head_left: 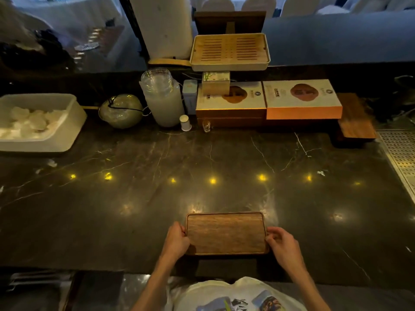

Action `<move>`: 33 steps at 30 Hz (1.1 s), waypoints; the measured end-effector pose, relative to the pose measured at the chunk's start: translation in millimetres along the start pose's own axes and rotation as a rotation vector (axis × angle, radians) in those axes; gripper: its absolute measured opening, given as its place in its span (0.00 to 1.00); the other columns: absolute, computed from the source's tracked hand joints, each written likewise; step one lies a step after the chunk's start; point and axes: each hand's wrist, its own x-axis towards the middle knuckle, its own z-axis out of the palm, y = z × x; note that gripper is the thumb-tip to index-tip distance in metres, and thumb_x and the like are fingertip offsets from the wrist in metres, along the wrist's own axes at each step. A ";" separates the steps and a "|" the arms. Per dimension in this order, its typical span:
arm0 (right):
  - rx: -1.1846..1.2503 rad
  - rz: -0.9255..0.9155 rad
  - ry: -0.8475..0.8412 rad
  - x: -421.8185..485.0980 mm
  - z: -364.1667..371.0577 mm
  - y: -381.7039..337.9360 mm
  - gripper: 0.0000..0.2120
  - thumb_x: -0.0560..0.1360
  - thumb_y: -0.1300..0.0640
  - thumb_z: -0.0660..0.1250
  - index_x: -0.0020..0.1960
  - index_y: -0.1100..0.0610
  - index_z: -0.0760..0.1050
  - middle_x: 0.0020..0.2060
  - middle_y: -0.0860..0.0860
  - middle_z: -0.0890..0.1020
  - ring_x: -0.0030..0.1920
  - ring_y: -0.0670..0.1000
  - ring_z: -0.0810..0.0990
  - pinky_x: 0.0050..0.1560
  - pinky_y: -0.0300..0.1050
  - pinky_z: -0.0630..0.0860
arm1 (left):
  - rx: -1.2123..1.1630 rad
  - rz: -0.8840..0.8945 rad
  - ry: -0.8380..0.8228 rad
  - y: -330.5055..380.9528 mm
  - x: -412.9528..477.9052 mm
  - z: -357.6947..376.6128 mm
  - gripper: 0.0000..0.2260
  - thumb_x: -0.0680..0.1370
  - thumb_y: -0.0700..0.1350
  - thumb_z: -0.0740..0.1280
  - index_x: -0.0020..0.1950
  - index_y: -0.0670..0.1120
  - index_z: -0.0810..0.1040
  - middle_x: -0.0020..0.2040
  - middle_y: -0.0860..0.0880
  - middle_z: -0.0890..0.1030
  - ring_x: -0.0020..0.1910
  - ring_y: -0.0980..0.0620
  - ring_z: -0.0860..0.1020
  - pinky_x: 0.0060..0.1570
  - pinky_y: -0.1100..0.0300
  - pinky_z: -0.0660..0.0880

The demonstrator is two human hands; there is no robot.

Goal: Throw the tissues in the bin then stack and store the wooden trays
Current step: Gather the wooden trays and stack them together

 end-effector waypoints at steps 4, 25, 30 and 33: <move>0.000 0.000 -0.023 1.1 -0.4 0.5 0.13 0.78 0.59 0.65 0.62 0.52 0.75 0.43 0.46 0.81 0.43 0.43 0.80 0.38 0.36 0.75 | -0.018 -0.002 -0.001 -0.1 1.6 -0.5 0.09 0.72 0.39 0.69 0.43 0.48 0.70 0.44 0.44 0.79 0.41 0.48 0.78 0.41 0.52 0.77; 0.265 0.174 -0.190 9.6 -1.4 -21.6 0.22 0.72 0.60 0.73 0.63 0.57 0.68 0.51 0.52 0.77 0.52 0.53 0.78 0.51 0.49 0.78 | -0.270 -0.020 -0.304 16.8 14.7 -13.2 0.16 0.75 0.36 0.68 0.57 0.47 0.66 0.53 0.48 0.74 0.56 0.50 0.73 0.52 0.56 0.73; 0.319 0.003 -0.133 9.1 -11.6 -34.7 0.22 0.72 0.63 0.72 0.61 0.53 0.67 0.55 0.53 0.77 0.53 0.48 0.77 0.49 0.45 0.78 | -0.308 0.132 -0.252 25.6 24.9 -22.6 0.22 0.74 0.34 0.69 0.61 0.47 0.62 0.61 0.46 0.70 0.61 0.49 0.71 0.57 0.54 0.73; 0.288 -0.062 -0.085 12.5 -11.2 -44.7 0.23 0.71 0.67 0.72 0.62 0.55 0.67 0.58 0.55 0.77 0.60 0.54 0.76 0.62 0.57 0.75 | -0.254 0.266 -0.162 32.6 30.7 -24.7 0.23 0.72 0.32 0.70 0.59 0.46 0.62 0.61 0.45 0.69 0.62 0.49 0.70 0.60 0.55 0.73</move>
